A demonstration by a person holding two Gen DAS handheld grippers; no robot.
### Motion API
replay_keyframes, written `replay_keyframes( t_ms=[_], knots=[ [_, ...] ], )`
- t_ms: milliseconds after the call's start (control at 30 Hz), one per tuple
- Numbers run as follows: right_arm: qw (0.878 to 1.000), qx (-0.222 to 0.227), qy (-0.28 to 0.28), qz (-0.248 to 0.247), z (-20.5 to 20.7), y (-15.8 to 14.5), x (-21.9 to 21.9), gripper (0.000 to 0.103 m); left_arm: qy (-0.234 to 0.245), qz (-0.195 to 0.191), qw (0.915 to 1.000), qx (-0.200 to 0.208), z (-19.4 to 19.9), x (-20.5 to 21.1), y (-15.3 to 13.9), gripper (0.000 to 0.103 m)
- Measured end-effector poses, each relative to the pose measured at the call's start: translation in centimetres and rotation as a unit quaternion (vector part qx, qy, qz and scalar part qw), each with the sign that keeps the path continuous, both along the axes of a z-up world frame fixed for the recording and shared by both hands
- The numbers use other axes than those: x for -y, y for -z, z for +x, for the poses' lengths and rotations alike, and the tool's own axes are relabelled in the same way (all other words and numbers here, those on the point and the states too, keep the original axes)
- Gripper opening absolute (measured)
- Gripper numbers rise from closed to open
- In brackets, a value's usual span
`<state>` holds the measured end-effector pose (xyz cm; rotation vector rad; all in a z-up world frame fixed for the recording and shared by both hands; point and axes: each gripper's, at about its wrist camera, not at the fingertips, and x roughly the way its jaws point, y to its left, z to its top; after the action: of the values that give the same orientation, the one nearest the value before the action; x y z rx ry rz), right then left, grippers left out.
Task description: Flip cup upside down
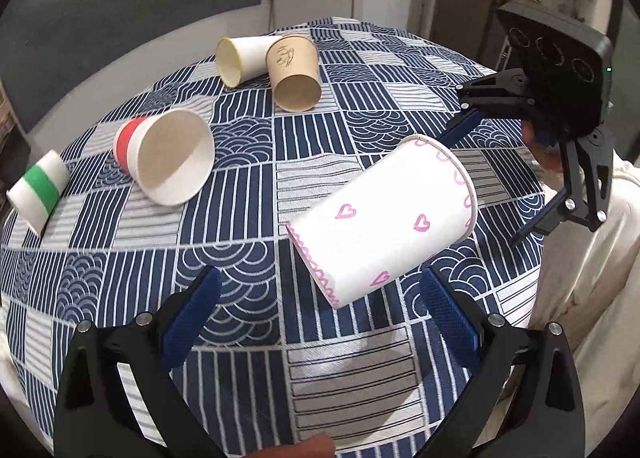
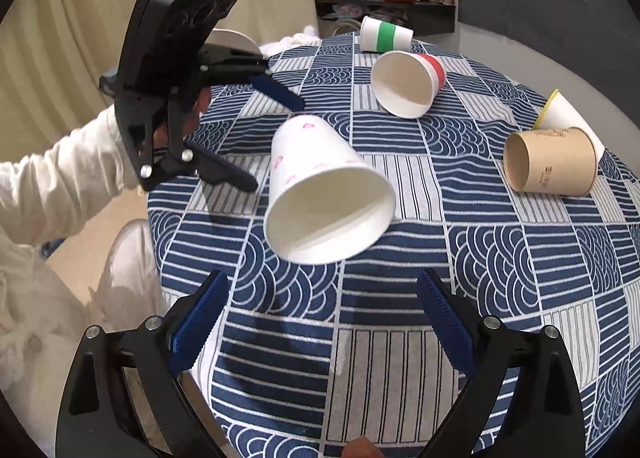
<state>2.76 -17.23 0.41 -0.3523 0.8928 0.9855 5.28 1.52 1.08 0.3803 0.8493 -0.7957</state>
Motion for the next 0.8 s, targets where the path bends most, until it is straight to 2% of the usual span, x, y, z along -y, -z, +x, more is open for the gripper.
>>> replay_keyframes(
  t_ms=[167,300,433,533,800],
  knots=[
    [1.0,-0.004,0.016,-0.003,0.2,0.8,1.4,0.091,0.062,-0.018,0.9976,0.023,0.3,0.0,-1.0,0.097],
    [1.0,-0.01,0.022,0.003,0.4,1.1,2.3,0.091,0.114,0.0,0.9933,0.021,0.6,0.7,-0.8,0.097],
    [1.0,-0.01,0.024,0.003,0.6,1.2,2.9,0.091,0.147,0.016,0.9886,0.025,0.7,0.9,-0.6,0.097],
    [0.999,-0.024,0.016,0.021,1.1,1.0,3.1,0.091,0.173,0.029,0.9839,0.033,0.9,1.2,-0.3,0.097],
    [1.0,-0.025,0.003,0.012,1.6,1.4,2.6,0.091,0.214,0.033,0.976,0.021,1.3,1.5,0.5,0.097]
  ],
)
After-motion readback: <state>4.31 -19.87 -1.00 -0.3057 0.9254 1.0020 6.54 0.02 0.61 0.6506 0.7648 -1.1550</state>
